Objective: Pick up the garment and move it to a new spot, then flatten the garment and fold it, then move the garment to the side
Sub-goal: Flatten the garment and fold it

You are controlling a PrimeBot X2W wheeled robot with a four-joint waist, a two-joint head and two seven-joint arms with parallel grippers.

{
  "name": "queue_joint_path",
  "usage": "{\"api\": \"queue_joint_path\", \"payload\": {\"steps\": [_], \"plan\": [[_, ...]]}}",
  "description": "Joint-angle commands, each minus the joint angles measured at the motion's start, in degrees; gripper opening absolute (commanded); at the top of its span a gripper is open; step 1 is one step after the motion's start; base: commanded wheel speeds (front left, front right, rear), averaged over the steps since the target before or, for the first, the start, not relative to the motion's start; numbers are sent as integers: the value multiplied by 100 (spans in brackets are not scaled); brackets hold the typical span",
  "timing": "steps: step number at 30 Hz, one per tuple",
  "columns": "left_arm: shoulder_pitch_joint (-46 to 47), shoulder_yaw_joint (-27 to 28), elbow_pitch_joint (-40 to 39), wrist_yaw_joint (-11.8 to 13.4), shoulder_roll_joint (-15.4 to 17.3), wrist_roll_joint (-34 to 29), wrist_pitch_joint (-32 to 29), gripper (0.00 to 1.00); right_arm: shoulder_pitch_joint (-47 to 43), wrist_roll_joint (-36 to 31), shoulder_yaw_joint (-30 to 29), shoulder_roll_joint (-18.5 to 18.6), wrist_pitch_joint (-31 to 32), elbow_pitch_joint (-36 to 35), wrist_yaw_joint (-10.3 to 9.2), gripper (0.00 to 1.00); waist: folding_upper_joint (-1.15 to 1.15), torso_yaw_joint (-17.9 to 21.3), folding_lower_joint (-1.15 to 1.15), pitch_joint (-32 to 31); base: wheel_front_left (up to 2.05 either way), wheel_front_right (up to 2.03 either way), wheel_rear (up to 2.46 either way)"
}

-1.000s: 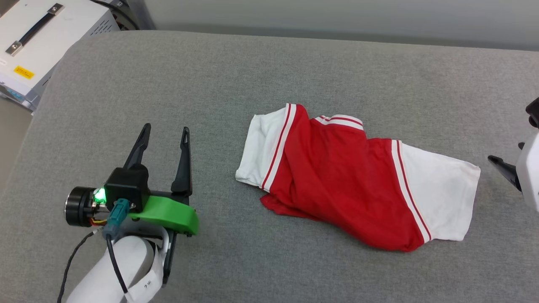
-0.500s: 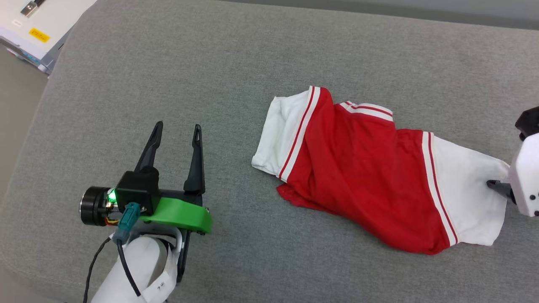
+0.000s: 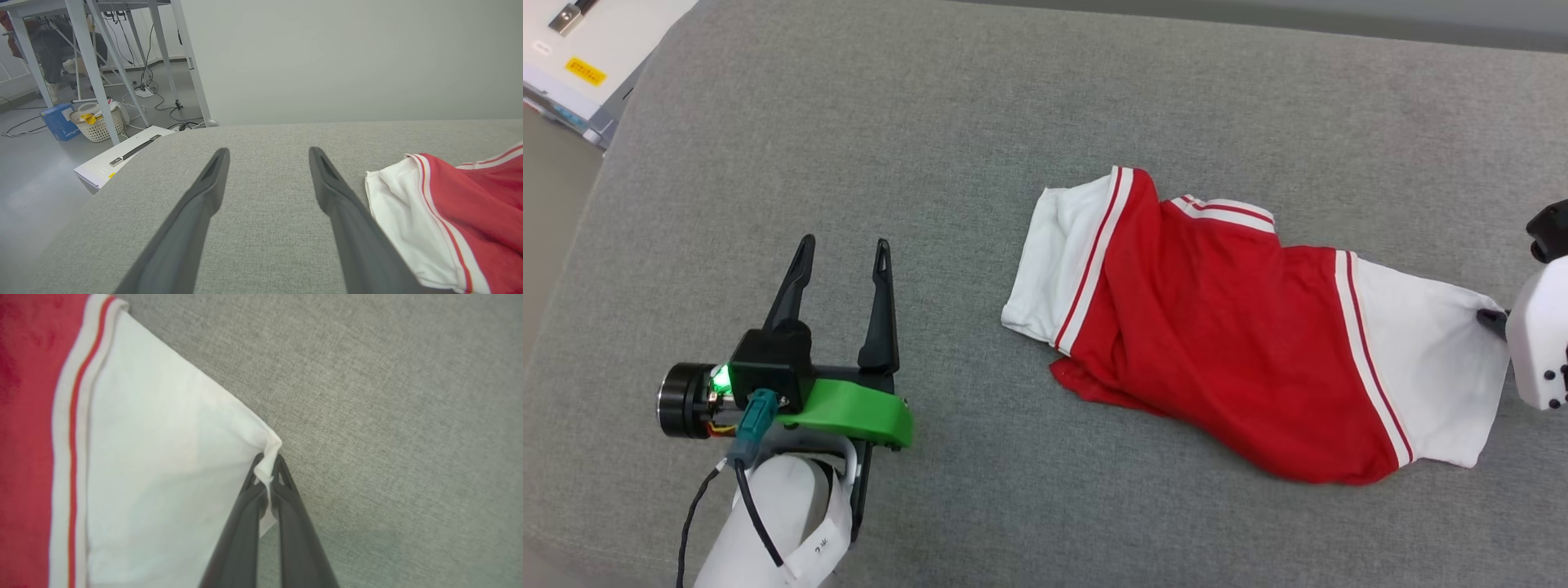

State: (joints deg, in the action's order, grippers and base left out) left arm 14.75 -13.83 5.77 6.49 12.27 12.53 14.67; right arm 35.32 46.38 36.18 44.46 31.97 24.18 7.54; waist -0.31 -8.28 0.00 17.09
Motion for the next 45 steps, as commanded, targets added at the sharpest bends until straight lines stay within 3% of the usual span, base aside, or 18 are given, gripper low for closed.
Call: {"api": "queue_joint_path", "payload": {"steps": [1, 12, 17, 23, 24, 25, 30, 35, 40, 45], "plan": [[-145, 72, 37, -53, -63, -59, 32, 100, 85, 55, -43, 56, -134, 64, -5, 0, 31, 115, 0, -133, 0, 0, 0], [-300, 387, 103, -324, -262, -284, 32, 100, -362, 542, -597, 589, -352, 727, -5, 0, 31, 189, 0, -229, 0, 0, 0], [-257, 494, 169, -439, -350, -370, 32, 100, -735, 646, -717, 459, -204, 1451, -5, 0, 31, 139, 0, -182, 0, 0, 0], [-244, 631, 300, -537, -395, -462, 33, 100, -818, 714, -861, 222, -387, 1773, -5, 0, 31, 156, 0, -251, 0, 0, 0], [-248, 660, 328, -551, -386, -470, 33, 100, -799, 693, -888, 208, -489, 1773, -5, 27, 31, 175, 0, -283, 0, 0, 0], [-249, 689, 361, -573, -371, -483, 33, 100, -770, 638, -929, 208, -671, 1761, -5, 100, 31, 192, 0, -324, 0, 0, 0], [-176, 808, 463, -687, -245, -537, 33, 100, -721, 396, -1227, 125, -1814, 1506, -5, 100, 31, 305, 0, -545, 0, 0, 0], [31, 904, 573, -884, -64, -521, 33, 100, -654, -363, -1589, -8, -3071, 1235, -5, 100, 31, 505, 0, -659, 0, 0, 0], [513, 836, 741, -1090, 101, -474, -10, 100, -645, -1247, -2219, -504, -3979, 928, -5, 100, 31, 662, 0, -711, 0, 0, 0], [1186, 701, 847, -1273, 360, -317, -471, 100, -906, -2217, -3040, -1202, -4437, 329, -5, 100, 31, 787, 0, -716, 0, 0, 0]]}}
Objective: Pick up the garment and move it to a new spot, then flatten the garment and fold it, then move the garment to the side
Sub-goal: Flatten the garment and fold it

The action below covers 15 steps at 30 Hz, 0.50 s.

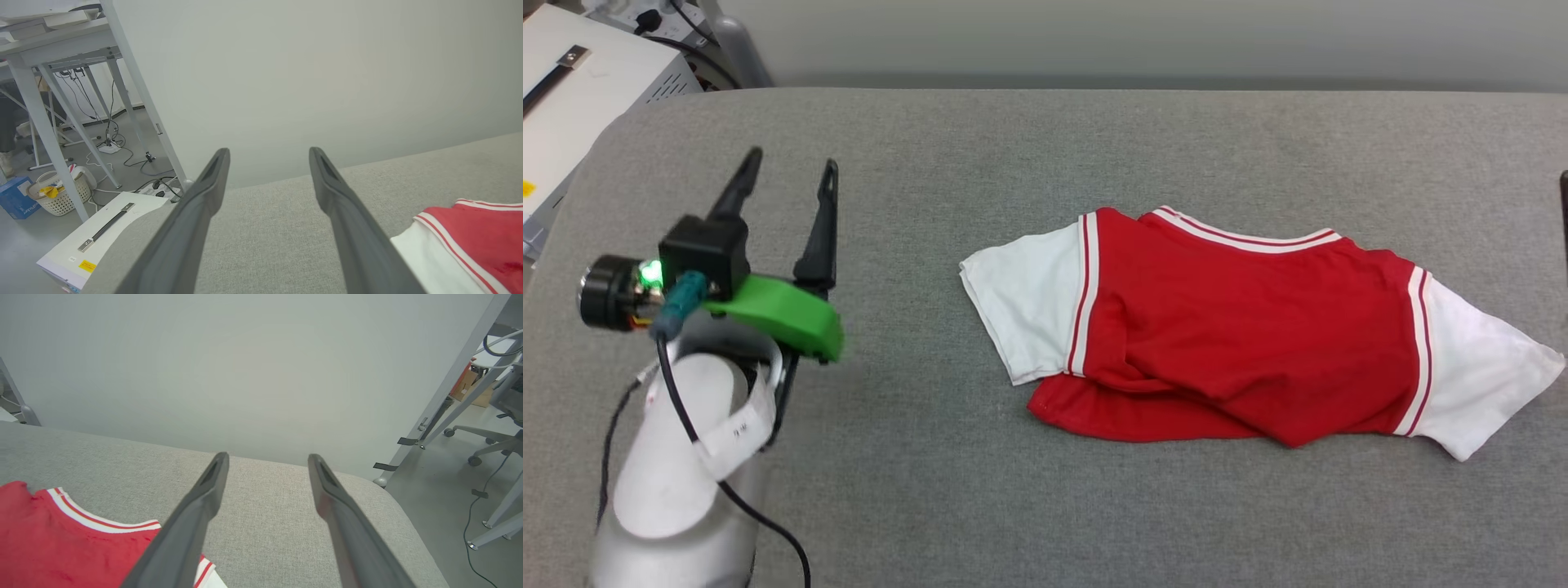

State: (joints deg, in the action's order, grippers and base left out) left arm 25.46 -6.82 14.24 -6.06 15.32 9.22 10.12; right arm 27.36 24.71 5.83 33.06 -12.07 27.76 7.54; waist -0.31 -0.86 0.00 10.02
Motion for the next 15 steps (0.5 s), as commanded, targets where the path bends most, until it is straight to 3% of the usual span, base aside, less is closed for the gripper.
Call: {"api": "queue_joint_path", "payload": {"steps": [1, 7, 15], "plan": [[262, -80, -2, -47, 92, 44, -175, 100, -214, -234, -171, -239, -76, -216, -5, 100, 31, 65, 0, -8, 0, 0, 0], [1067, -567, 156, -133, 334, 527, -1233, 100, -867, -1055, -872, -1118, -170, -1335, -5, 100, 31, 164, 0, 79, 0, 0, 0], [2093, -2016, 558, -141, 793, 1975, -2994, 100, -1583, -1442, -875, -1710, 66, -2156, -5, 100, 31, 322, 0, 301, 0, 0, 0]]}}
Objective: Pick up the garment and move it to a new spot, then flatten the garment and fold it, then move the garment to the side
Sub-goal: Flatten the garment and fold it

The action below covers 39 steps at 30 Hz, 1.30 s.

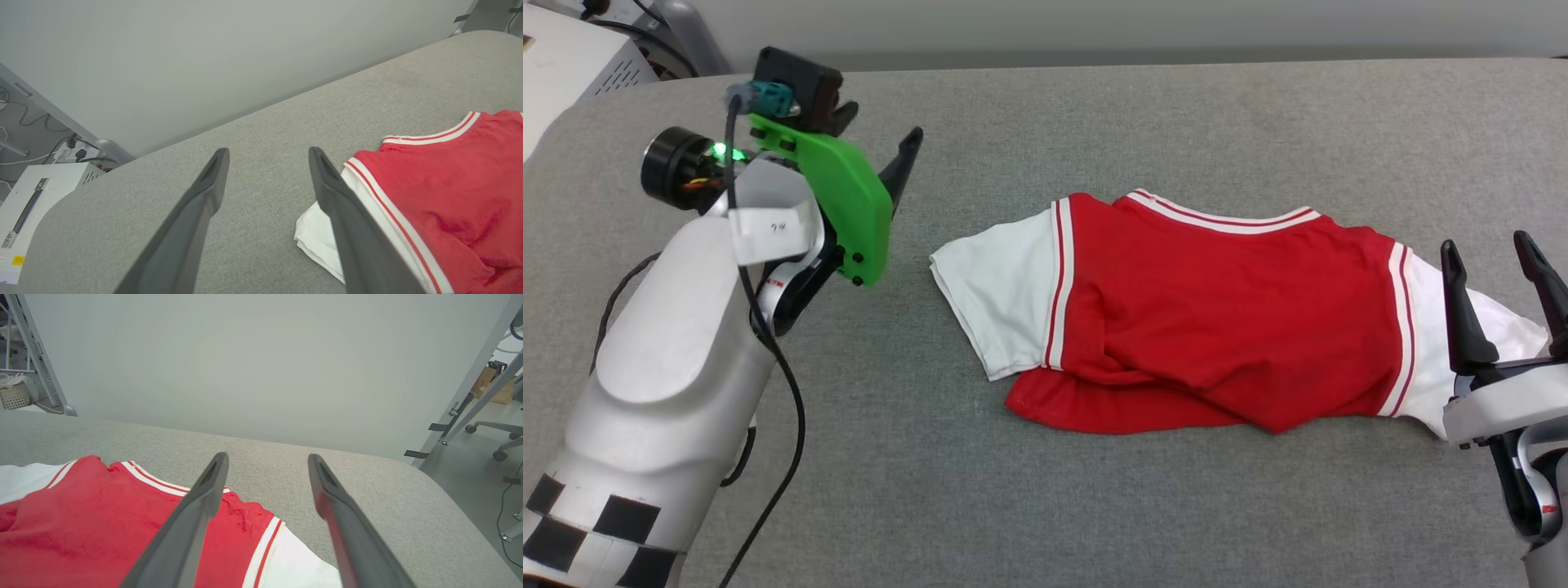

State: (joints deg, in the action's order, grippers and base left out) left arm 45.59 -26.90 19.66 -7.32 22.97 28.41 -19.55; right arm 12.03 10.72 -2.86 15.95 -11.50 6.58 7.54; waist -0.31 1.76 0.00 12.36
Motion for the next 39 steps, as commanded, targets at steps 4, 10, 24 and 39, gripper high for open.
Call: {"api": "queue_joint_path", "payload": {"steps": [4, 10, 24, 39], "plan": [[502, -681, 182, -15, 175, 922, -1027, 100, -131, -43, 48, -71, 75, -156, -5, 100, 31, 149, 0, 211, 0, 0, 0], [1054, -1447, 496, -16, 323, 1784, -2251, 100, -20, -37, 231, -72, 126, -193, -5, 100, 31, 310, 0, 491, 0, 0, 0], [1619, -2765, 1623, -16, 400, 2147, -3091, 100, 422, -2, 579, -72, 21, -22, -5, 100, 31, 618, 0, 1149, 0, 0, 0], [1687, -3565, 1490, -16, 822, 2763, -1976, 0, 617, -13, 325, 300, 42, 68, -5, 100, 31, 298, 0, 795, 0, 0, 0]]}}
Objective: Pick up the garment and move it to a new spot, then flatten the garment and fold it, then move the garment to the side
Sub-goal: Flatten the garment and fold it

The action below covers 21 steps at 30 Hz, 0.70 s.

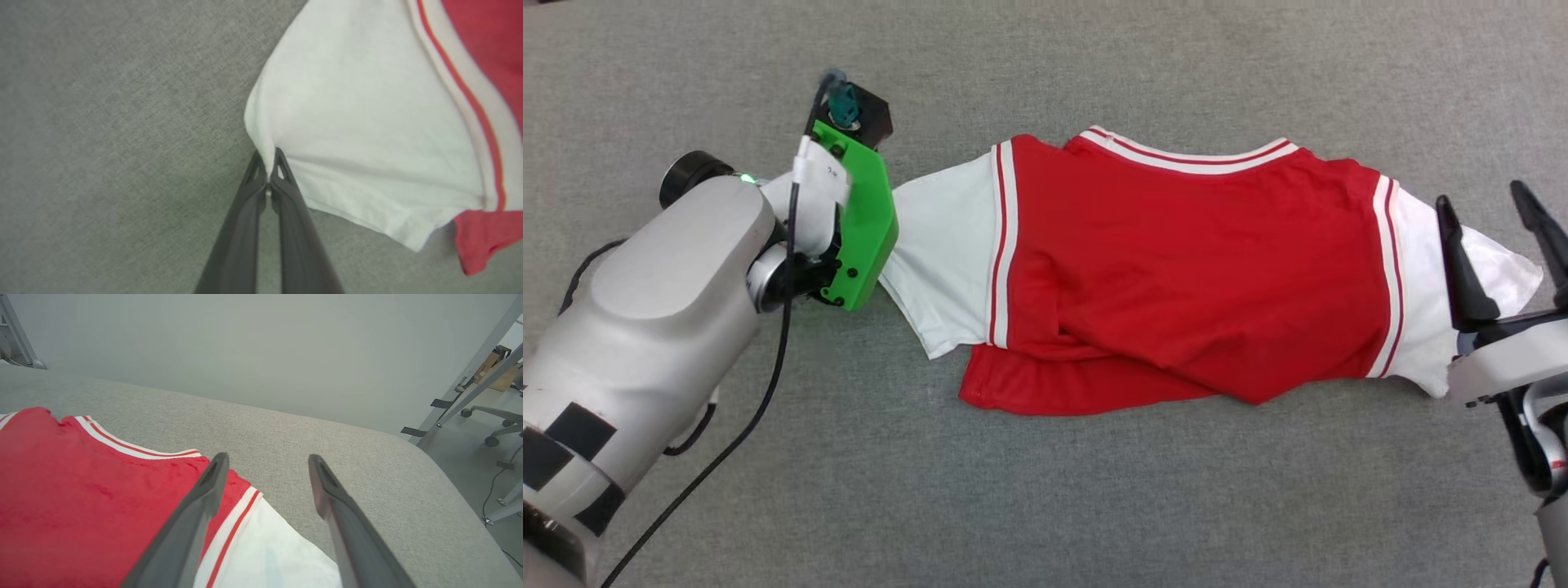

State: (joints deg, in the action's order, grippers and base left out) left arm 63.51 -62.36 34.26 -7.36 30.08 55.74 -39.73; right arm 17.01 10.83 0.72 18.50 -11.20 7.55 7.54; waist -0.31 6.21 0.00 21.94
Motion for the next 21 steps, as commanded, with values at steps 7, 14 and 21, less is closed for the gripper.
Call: {"api": "queue_joint_path", "payload": {"steps": [7, 14, 21], "plan": [[-227, 60, -185, -13, 624, 265, 799, 0, 498, 311, -196, 807, 733, -423, -5, 100, 31, -462, 0, -510, 0, 0, 0], [-249, 93, -308, 5, 744, 247, 995, 0, 1139, 993, 465, 1624, 2196, -545, -5, 100, 31, -607, 0, -521, 0, 0, 0], [-175, 92, -508, 68, 673, 155, 1133, 0, 1796, 2571, 1472, 2651, 4731, -68, -5, 100, 31, -760, 0, -401, 0, 0, 0]]}}
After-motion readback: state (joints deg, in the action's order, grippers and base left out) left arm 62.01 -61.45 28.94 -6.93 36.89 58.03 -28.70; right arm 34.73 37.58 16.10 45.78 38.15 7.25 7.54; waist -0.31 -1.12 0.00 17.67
